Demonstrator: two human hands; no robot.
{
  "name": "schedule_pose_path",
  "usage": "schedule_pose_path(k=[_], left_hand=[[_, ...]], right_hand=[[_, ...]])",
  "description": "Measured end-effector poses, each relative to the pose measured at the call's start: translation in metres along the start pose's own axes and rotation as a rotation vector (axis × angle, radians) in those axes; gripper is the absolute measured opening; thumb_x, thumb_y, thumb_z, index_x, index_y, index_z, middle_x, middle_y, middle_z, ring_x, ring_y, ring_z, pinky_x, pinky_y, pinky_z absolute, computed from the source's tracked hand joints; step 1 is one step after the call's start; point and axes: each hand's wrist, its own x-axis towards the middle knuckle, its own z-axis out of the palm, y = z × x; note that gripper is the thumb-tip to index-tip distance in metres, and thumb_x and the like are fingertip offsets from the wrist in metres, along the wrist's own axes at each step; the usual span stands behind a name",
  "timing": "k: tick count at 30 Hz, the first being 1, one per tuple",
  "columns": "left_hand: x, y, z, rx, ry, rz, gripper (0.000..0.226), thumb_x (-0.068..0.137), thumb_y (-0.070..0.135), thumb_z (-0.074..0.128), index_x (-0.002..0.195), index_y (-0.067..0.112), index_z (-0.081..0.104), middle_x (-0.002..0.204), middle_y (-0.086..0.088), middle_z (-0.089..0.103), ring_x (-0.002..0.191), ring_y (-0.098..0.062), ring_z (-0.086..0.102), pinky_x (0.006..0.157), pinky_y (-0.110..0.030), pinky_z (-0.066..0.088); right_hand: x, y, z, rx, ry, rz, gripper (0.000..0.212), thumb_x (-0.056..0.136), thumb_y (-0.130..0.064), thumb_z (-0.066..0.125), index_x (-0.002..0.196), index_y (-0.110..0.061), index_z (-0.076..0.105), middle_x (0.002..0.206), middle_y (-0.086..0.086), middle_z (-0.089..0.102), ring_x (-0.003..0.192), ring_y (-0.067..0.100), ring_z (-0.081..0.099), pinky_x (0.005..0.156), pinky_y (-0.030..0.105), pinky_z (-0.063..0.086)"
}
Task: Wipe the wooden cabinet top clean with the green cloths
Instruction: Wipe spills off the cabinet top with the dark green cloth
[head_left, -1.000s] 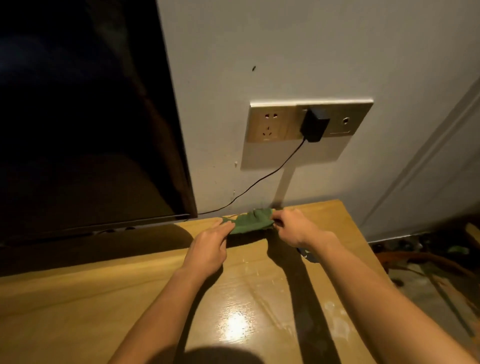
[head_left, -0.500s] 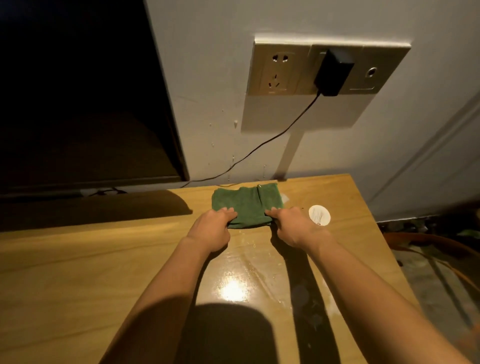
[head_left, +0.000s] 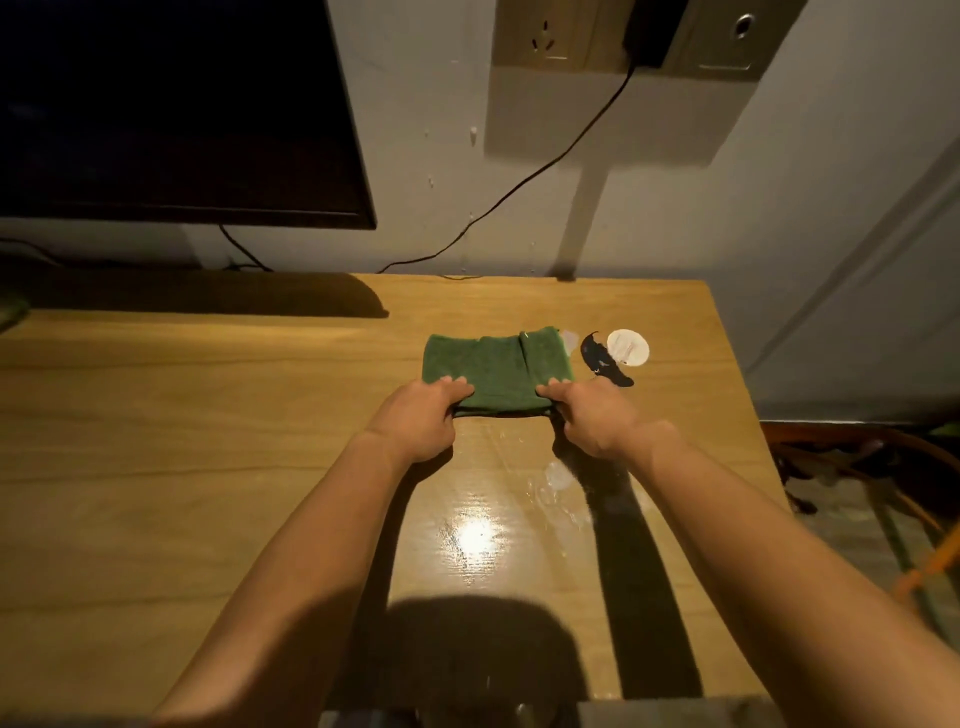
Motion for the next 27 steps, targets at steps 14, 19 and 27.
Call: schedule_pose_path(k=[14, 19, 27], left_hand=[[-0.086, 0.032, 0.035, -0.04, -0.009, 0.026, 0.06, 0.092, 0.002, 0.046, 0.148, 0.024, 0.042, 0.155, 0.003, 0.038, 0.144, -0.016, 0.033, 0.118, -0.032, 0.027], [-0.118, 0.038, 0.044, -0.058, -0.025, 0.044, 0.062, 0.091, 0.0, 0.046, 0.148, 0.024, 0.041, 0.156, 0.004, 0.037, 0.145, -0.014, 0.03, 0.119, -0.031, 0.025], [-0.176, 0.041, 0.067, -0.064, -0.05, 0.064, 0.068, 0.088, -0.001, 0.045, 0.15, 0.026, 0.037, 0.158, 0.007, 0.033, 0.147, -0.012, 0.025, 0.119, -0.034, 0.026]], right_hand=[[-0.089, -0.008, 0.044, 0.045, -0.019, 0.003, 0.059, 0.096, -0.007, 0.048, 0.151, -0.023, 0.038, 0.157, 0.005, 0.038, 0.14, 0.028, 0.04, 0.117, 0.038, 0.03], [-0.119, -0.019, 0.065, 0.072, 0.005, 0.027, 0.059, 0.095, -0.007, 0.048, 0.151, -0.023, 0.039, 0.157, 0.006, 0.038, 0.142, 0.028, 0.038, 0.118, 0.037, 0.028], [-0.171, -0.04, 0.103, 0.034, 0.011, 0.043, 0.063, 0.095, -0.006, 0.051, 0.153, -0.021, 0.032, 0.16, 0.006, 0.029, 0.145, 0.024, 0.032, 0.118, 0.032, 0.022]])
